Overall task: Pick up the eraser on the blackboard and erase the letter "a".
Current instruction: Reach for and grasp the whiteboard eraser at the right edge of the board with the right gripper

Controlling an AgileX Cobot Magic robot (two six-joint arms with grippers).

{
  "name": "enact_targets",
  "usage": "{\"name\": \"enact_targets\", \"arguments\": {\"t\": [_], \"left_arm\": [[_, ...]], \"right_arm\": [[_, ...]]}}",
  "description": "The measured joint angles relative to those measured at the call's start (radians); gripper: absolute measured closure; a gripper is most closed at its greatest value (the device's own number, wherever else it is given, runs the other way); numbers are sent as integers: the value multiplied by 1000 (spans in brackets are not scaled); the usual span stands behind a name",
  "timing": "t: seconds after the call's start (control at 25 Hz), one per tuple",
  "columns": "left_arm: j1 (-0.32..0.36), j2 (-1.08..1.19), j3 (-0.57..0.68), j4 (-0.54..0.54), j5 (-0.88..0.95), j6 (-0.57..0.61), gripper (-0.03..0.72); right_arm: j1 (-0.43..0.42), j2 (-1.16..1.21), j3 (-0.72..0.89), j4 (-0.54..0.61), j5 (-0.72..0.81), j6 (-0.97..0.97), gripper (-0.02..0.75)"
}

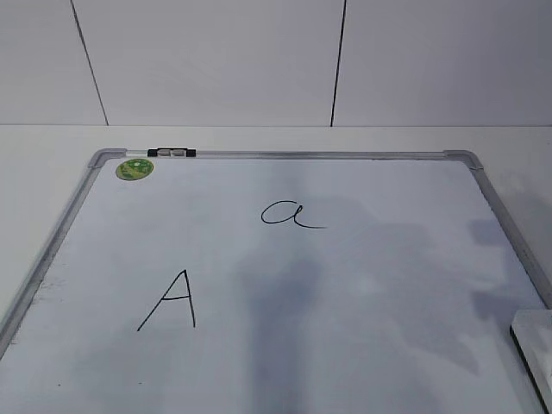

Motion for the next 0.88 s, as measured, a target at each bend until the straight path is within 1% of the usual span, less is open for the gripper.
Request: {"name": "enact_targets", "arguments": {"t": [0.08, 0.28, 0.88], "left_arm": [[0, 0, 0, 0, 0, 0, 381], [0, 0, 0, 0, 0, 0, 381], [0, 0, 0, 0, 0, 0, 381]], "right_arm": [[0, 0, 0, -6, -5, 11, 83], [0, 5, 0, -10, -24, 17, 75], [0, 81, 0, -31, -96, 15, 72]]}}
